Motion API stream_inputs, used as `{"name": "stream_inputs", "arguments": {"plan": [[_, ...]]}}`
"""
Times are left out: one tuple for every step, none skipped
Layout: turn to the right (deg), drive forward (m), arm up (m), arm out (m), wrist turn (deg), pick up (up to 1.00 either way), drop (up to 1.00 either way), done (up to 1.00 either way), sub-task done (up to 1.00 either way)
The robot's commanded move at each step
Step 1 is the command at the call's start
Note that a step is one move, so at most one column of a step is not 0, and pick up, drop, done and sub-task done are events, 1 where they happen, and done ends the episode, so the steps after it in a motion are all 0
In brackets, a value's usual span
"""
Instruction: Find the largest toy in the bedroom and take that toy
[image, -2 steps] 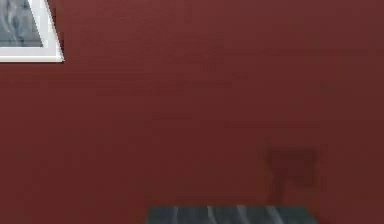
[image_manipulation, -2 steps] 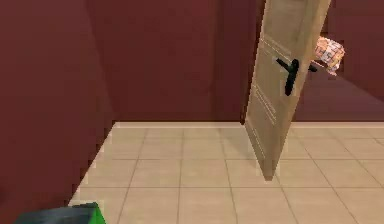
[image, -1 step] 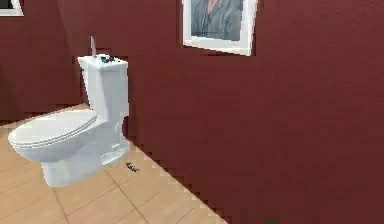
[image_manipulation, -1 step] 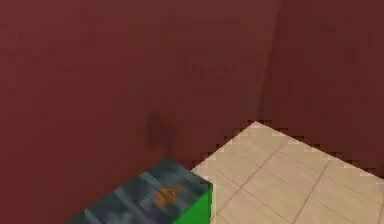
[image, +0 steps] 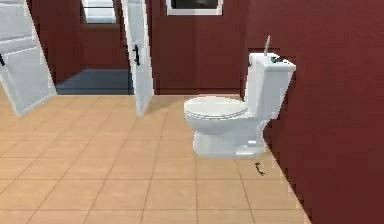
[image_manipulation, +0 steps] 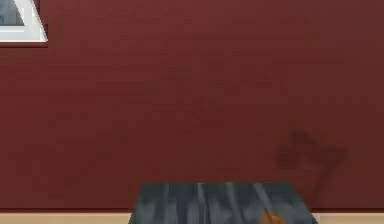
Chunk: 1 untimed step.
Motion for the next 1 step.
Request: {"name": "stream_inputs", "arguments": {"plan": [[-45.0, 0.00, 0.00, 0.00, 0.0, 0.00, 0.00, 0.00, 0.00]]}}
